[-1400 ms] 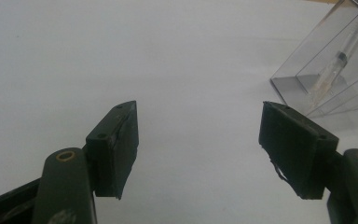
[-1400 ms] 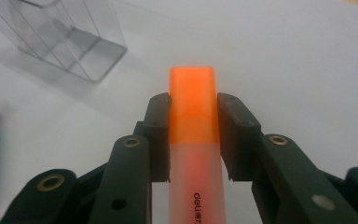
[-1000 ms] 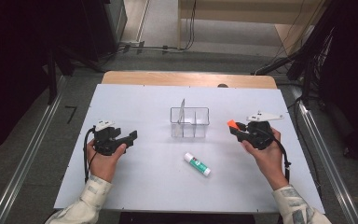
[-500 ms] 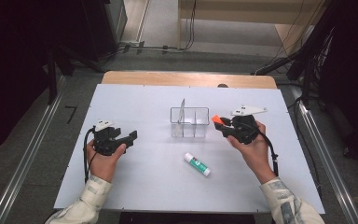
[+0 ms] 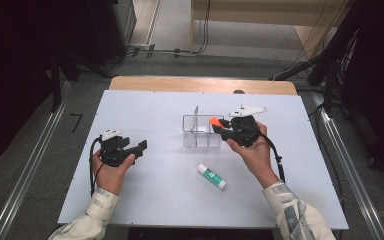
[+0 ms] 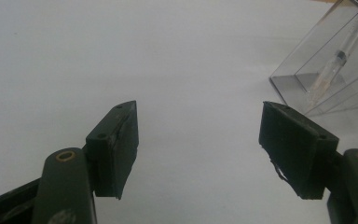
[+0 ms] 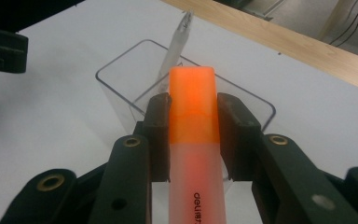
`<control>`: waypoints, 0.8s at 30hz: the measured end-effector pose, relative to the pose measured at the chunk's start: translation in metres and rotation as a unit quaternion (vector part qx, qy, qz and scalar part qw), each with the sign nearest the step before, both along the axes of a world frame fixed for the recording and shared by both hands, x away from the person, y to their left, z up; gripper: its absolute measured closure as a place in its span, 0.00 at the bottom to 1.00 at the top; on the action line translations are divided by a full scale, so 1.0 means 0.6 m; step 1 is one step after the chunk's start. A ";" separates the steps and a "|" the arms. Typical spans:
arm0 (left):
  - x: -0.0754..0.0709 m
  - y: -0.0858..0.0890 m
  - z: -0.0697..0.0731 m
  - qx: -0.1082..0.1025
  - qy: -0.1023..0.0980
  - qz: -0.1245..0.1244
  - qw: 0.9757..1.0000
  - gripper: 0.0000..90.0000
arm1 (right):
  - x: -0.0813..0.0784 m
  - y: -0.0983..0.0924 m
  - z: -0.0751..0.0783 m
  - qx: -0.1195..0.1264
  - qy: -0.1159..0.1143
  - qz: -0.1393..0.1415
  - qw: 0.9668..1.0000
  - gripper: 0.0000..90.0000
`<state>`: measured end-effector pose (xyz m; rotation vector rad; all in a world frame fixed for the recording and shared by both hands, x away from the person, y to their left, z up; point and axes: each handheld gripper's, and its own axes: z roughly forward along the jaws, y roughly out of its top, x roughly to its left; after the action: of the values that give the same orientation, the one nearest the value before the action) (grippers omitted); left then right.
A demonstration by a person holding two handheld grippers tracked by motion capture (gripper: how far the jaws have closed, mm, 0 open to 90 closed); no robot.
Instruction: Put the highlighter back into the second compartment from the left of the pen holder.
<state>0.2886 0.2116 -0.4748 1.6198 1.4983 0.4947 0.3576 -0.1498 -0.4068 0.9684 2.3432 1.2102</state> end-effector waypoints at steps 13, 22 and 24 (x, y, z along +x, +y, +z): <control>-0.002 0.001 0.000 0.000 0.000 -0.002 1.000 0.32 | 0.021 0.040 0.012 0.004 0.000 0.006 1.000 0.72; -0.002 0.004 0.000 -0.001 0.000 -0.001 1.000 0.32 | 0.037 0.061 0.018 0.009 0.001 0.004 1.000 0.72; -0.002 0.004 -0.001 -0.002 0.000 0.000 1.000 0.32 | 0.041 0.066 0.018 0.006 0.001 0.004 1.000 0.72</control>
<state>0.2875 0.2139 -0.4752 1.6177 1.4973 0.4916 0.3822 -0.1104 -0.3957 0.9651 2.3460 1.2295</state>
